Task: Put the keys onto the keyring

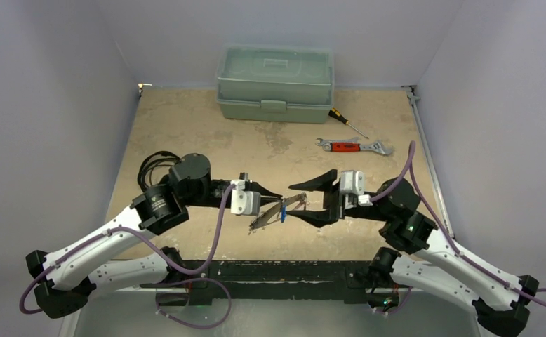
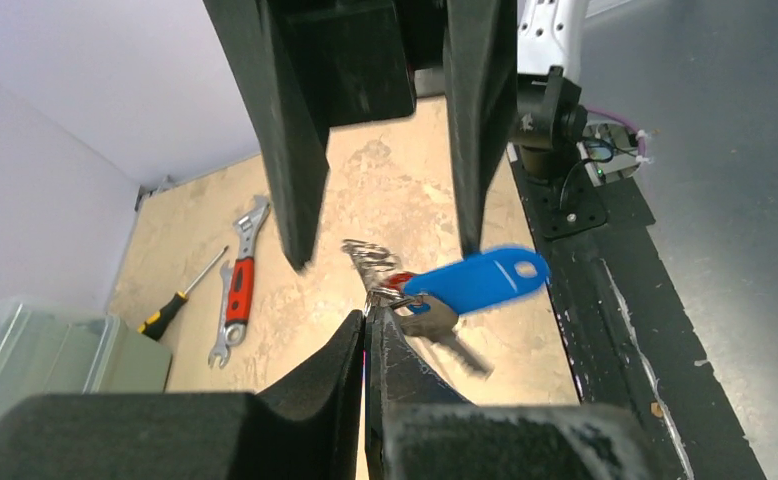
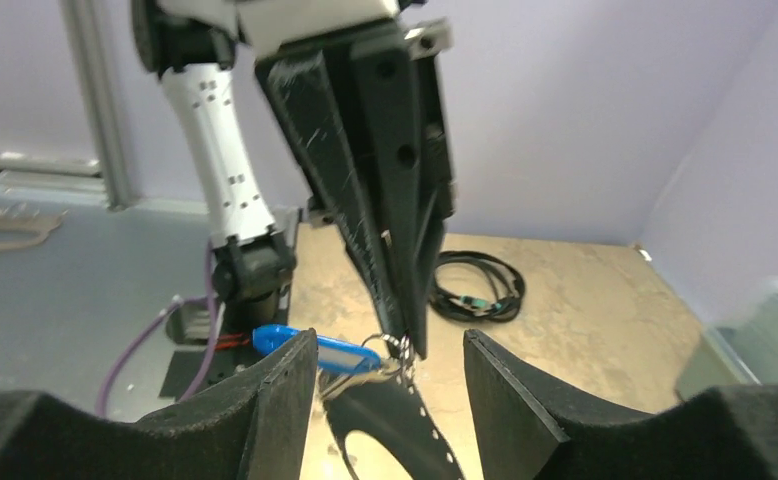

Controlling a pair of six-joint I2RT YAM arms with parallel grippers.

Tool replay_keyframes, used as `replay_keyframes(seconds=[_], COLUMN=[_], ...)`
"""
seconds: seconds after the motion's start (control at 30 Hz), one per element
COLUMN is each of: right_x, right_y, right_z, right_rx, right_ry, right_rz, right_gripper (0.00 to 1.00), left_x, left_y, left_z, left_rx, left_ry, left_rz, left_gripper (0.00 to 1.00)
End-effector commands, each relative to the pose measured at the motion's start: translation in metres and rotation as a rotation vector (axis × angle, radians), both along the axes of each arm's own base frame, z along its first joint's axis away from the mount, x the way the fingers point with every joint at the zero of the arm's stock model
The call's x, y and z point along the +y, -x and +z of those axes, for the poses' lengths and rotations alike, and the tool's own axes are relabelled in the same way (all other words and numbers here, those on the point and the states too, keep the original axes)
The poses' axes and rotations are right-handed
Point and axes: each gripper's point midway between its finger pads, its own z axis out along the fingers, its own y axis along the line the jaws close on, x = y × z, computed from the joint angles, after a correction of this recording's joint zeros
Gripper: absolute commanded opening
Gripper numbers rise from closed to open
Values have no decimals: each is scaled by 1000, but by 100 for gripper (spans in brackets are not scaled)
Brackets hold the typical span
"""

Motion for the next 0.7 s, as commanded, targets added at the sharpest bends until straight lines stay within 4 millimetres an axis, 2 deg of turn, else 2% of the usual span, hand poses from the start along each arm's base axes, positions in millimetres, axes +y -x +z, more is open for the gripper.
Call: replay_keyframes(seconds=[0.0, 0.13, 0.27, 0.47, 0.5, 0.67], right_x=[-19, -35, -43, -31, -29, -21], right_y=[-19, -35, -40, -45, -45, -48], right_z=[32, 38, 37, -4, -9, -20], right_rx=[51, 160, 248, 345, 362, 393], right_ry=[-113, -168, -203, -118, -108, -101], right_rz=[-169, -297, -344, -347, -341, -331], right_gripper=[59, 61, 59, 56, 55, 54], left_x=[-2, -3, -4, -4, -4, -1], left_y=[-13, -24, -38, -45, -48, -45], left_z=[7, 0, -3, -13, -7, -5], left_rx=[-32, 1, 43, 82, 74, 64], left_ry=[49, 49, 75, 100, 130, 177], left_rz=[65, 119, 177, 208, 215, 204], left_gripper=[0, 0, 0, 0, 0, 0])
